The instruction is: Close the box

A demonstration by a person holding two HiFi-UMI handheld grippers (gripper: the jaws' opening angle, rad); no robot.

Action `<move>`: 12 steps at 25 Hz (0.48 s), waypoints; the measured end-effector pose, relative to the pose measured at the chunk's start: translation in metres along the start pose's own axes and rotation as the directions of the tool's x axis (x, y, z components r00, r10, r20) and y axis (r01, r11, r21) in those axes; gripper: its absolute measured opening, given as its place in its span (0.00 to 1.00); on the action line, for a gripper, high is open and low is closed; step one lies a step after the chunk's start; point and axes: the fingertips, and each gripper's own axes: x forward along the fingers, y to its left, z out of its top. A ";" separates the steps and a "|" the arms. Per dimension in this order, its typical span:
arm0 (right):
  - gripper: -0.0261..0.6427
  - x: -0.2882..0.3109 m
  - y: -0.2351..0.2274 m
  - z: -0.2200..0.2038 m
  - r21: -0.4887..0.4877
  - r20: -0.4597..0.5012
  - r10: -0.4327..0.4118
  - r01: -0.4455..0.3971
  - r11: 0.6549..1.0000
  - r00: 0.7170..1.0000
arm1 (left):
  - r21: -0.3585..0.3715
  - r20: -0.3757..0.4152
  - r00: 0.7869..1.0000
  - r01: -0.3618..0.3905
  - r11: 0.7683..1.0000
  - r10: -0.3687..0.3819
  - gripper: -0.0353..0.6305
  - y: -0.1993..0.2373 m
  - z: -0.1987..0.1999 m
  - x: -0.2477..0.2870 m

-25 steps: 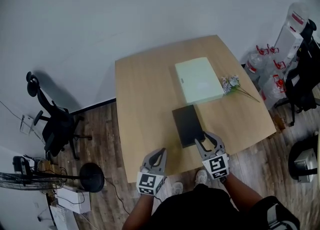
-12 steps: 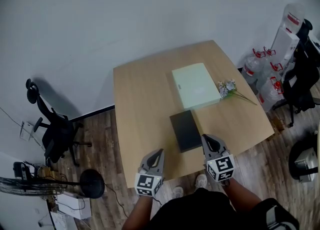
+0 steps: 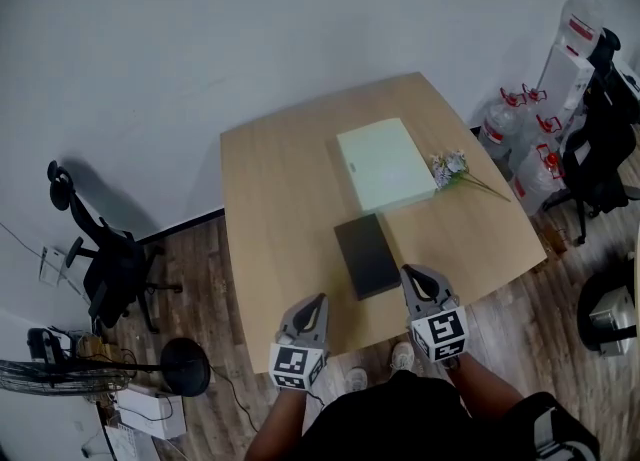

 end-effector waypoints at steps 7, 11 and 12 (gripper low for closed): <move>0.06 0.001 -0.004 -0.003 0.001 -0.011 -0.012 0.012 1.000 1.000 | 0.002 -0.005 1.000 -0.003 1.000 0.003 0.08 0.001 0.002 0.002; 0.06 0.001 -0.005 -0.005 -0.003 -0.016 -0.016 0.016 1.000 1.000 | -0.001 -0.007 1.000 -0.013 1.000 0.013 0.08 0.004 0.001 0.000; 0.06 0.001 -0.005 -0.005 -0.004 -0.015 -0.017 0.017 1.000 1.000 | -0.001 -0.008 1.000 -0.015 1.000 0.015 0.08 0.005 0.000 0.000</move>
